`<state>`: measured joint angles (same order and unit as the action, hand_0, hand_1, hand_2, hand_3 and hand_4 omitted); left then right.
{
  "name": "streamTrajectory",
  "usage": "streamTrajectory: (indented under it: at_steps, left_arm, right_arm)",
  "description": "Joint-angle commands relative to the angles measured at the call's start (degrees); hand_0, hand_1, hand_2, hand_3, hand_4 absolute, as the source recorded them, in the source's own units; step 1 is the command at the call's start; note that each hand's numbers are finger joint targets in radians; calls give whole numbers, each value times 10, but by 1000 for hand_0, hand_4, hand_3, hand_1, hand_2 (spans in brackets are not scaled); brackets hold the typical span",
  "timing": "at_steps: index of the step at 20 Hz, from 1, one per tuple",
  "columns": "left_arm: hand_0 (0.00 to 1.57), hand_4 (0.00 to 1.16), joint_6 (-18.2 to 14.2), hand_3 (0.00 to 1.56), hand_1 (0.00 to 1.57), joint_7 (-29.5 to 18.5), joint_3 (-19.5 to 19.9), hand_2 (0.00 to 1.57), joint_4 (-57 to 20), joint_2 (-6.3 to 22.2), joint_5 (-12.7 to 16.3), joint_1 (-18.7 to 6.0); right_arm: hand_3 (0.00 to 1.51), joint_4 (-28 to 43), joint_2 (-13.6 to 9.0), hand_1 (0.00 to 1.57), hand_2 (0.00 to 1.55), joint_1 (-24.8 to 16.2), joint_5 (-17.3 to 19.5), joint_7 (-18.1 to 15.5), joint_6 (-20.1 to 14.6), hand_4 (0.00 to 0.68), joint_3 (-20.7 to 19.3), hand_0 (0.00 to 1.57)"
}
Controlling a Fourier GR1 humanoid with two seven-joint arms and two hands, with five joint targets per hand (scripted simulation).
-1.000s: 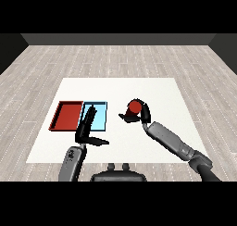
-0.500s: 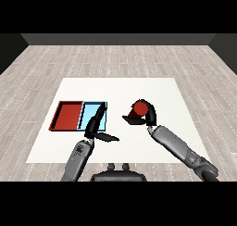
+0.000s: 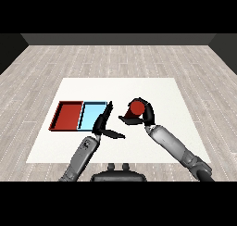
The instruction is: Pick the red can and put it in the red box
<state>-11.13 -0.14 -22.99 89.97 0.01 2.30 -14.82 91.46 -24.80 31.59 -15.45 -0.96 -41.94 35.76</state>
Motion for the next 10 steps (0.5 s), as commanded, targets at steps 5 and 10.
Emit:
streamTrajectory:
  at_steps: [5, 10]
  left_arm:
    - [0, 0, 30, 0, 0, -32, 28, 0, -55, 7, 27, -10]
    - [0, 0, -44, 0, 0, -5, -46, 0, -19, 0, 31, 11]
  right_arm:
    - [1382, 34, 31, 1448, 1436, -18, 69, 39, 62, 536, -57, 1448]
    - [1382, 22, 89, 1472, 1447, -28, 113, 39, 95, 556, -76, 1472]
